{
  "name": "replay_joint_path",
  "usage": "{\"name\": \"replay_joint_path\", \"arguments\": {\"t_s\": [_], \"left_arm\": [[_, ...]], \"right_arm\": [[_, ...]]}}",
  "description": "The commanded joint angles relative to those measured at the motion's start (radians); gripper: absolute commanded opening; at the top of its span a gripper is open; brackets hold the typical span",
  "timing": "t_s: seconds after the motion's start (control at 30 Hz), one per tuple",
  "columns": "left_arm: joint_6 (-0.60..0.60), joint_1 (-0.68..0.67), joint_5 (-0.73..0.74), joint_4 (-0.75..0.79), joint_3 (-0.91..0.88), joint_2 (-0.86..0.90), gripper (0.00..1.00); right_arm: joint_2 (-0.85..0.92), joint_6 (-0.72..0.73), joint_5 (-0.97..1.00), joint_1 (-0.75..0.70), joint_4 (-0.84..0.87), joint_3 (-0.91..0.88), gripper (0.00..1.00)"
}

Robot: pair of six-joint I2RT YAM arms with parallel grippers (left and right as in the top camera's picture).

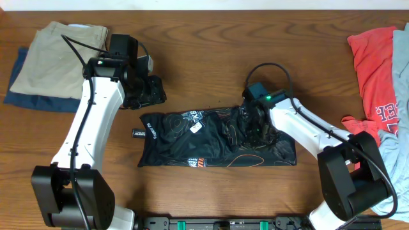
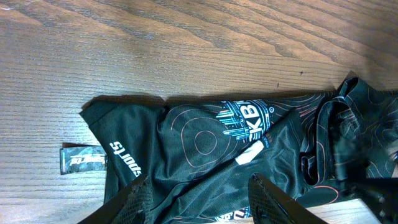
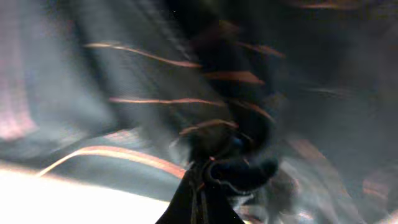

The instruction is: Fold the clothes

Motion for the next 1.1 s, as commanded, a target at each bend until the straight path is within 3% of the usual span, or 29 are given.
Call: {"name": "replay_joint_path", "arguments": {"t_s": [0.0, 0.07, 0.2, 0.47, 0.5, 0.57, 0.73, 0.8, 1.07], "left_arm": [[0.006, 0.001, -0.010, -0.004, -0.005, 0.001, 0.52], [0.006, 0.002, -0.010, -0.005, -0.005, 0.001, 0.52], [0.006, 0.001, -0.010, -0.005, -0.005, 0.001, 0.52], [0.006, 0.002, -0.010, -0.005, -0.005, 0.001, 0.52], [0.006, 0.001, -0.010, -0.005, -0.005, 0.001, 0.59], [0.006, 0.002, -0.010, -0.005, -0.007, 0.001, 0.61], [0.006, 0.002, -0.017, -0.003, -0.018, 0.002, 0.64], [0.006, 0.001, -0.037, -0.002, -0.027, 0.002, 0.65], [0.005, 0.002, -0.052, 0.006, -0.067, 0.004, 0.66]], "right_arm": [[-0.019, -0.286, -0.338, 0.015, -0.013, -0.001, 0.02], [-0.019, -0.340, -0.394, 0.020, -0.021, -0.002, 0.06], [-0.019, -0.341, -0.384, 0.022, -0.020, -0.002, 0.22], [-0.032, -0.210, -0.220, 0.020, -0.006, 0.034, 0.18], [-0.045, -0.185, -0.187, 0.020, -0.008, 0.051, 0.18], [-0.077, -0.140, -0.119, 0.020, -0.003, 0.085, 0.18], [-0.171, -0.002, 0.086, 0.010, 0.060, 0.156, 0.25], [-0.195, 0.038, 0.137, 0.005, 0.101, 0.156, 0.38], [-0.117, 0.076, 0.117, -0.006, 0.158, 0.155, 0.35]]}}
